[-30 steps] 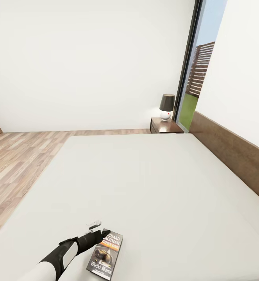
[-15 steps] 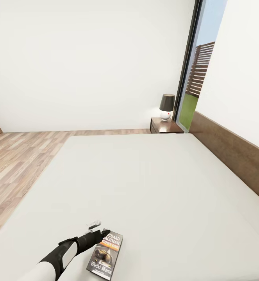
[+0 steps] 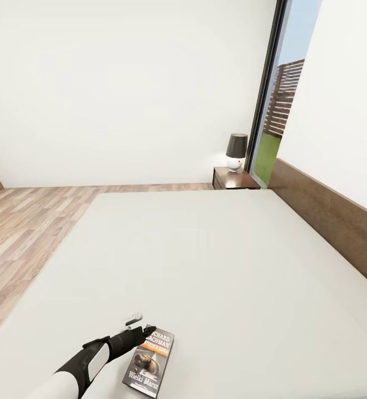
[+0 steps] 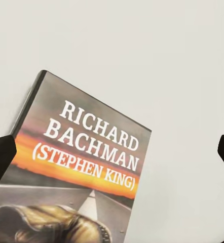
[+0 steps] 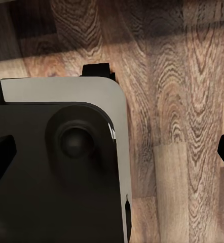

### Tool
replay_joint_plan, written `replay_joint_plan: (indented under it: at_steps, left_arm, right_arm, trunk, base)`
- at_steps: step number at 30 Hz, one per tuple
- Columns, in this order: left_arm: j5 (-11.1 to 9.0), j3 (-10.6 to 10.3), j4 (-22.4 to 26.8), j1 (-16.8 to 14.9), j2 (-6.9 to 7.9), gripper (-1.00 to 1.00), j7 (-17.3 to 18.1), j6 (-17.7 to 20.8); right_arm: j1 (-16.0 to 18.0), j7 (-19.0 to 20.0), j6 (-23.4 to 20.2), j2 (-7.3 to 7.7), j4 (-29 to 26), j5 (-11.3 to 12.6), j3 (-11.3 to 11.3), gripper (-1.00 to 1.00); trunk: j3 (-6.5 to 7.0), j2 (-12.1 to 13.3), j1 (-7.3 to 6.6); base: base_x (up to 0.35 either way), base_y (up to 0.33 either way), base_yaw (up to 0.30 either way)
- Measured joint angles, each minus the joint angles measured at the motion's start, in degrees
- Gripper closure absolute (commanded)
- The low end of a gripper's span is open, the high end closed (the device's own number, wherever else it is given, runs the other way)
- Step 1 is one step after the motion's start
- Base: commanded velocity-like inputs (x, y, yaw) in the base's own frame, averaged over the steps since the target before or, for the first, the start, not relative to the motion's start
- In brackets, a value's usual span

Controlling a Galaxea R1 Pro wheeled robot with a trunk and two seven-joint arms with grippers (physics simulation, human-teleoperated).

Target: In the bedroom, move the book from the bed onto either nightstand, and place the two sandals side by side next to the bed.

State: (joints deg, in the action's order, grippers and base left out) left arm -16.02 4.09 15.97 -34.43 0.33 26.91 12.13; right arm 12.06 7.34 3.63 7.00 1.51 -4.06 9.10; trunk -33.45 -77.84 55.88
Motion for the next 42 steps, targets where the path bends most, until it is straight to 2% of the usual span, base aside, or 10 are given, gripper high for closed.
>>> replay_joint_plan:
  at_steps: [42]
  left_arm:
    - [-0.2, 0.35, 0.0, 0.0, 0.35, -1.0, -0.02, -0.05]
  right_arm:
    - [0.0, 0.04, 0.0, 0.0, 0.0, 0.0, 0.0, -1.0]
  trunk:
    - [0.0, 0.0, 0.0]
  base:
    - [0.0, 0.0, 0.0]
